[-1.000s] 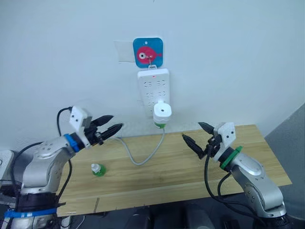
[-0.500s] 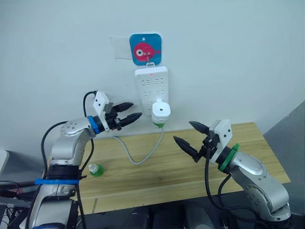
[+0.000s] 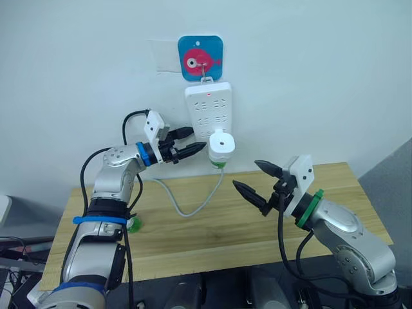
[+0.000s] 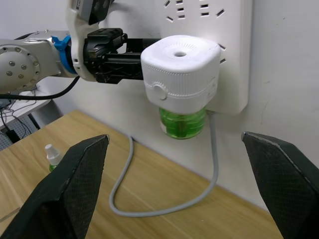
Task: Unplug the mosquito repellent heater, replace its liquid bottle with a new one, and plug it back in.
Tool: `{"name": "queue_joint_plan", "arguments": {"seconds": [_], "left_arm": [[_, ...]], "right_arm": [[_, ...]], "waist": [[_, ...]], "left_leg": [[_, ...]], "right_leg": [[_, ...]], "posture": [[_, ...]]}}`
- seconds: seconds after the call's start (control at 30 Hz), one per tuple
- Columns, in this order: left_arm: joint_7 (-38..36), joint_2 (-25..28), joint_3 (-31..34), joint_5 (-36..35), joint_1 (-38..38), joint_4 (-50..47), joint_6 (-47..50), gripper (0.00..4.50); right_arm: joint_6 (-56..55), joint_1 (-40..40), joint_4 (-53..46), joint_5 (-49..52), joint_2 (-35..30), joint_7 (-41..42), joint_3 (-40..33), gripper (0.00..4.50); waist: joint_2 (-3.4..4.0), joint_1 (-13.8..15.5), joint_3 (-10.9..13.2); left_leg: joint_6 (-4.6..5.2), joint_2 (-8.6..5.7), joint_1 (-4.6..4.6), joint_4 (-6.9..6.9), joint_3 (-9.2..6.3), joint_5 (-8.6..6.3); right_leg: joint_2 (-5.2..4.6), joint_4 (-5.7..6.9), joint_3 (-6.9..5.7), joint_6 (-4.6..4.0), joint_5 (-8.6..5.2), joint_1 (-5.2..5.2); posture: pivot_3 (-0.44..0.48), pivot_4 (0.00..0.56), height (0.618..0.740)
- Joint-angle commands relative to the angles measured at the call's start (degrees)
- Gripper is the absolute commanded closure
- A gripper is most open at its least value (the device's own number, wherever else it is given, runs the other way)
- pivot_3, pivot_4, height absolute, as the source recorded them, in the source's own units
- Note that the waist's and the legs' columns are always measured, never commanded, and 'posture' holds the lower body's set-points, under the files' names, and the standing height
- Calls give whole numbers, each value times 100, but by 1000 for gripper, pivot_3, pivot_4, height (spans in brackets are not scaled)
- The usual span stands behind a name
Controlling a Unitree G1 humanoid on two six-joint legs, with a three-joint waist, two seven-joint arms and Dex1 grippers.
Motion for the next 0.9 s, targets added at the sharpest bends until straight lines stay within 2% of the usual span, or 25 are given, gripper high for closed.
{"name": "queue_joint_plan", "arguments": {"seconds": [0.03,0.3,0.47,0.53,0.77,0.9], "left_arm": [[-31,-96,-44,110,-234,187,-163,1422],[-352,-286,-107,168,-386,390,-277,1422],[-394,-348,-106,97,-299,55,-116,1422],[-383,-387,-97,79,-323,27,-56,1422],[-439,-449,-110,52,-331,-98,69,1422],[-399,-368,24,-142,-350,-385,498,1422]], "right_arm": [[39,11,-316,184,-46,-23,-130,0],[201,-70,-358,299,-90,-115,-118,0],[172,-89,-294,241,-82,-136,-7,0],[127,-141,-167,179,-115,-97,20,0],[75,-229,44,168,-85,-85,-16,0],[49,-252,40,111,-130,-55,45,0]], "waist": [[1,-5,26],[-7,-10,108],[-8,-7,136],[-10,0,143],[-5,4,184],[-9,3,231]], "left_leg": [[1,0,0,3,3,1],[-19,8,-2,2,4,19],[-24,8,-14,1,-1,22],[-25,8,-29,2,-8,22],[-27,6,-77,15,-16,24],[-27,7,-80,17,-18,24]], "right_leg": [[1,0,3,0,4,1],[6,-1,2,-3,15,-3],[6,-4,-3,-4,16,-11],[6,-6,-10,-4,16,-18],[6,-6,-20,-12,27,-58],[6,-6,-23,-15,29,-59]], "posture": [[-191,252,740],[-181,271,740],[-168,254,740],[-161,276,740],[-168,286,740],[-183,292,740]]}}
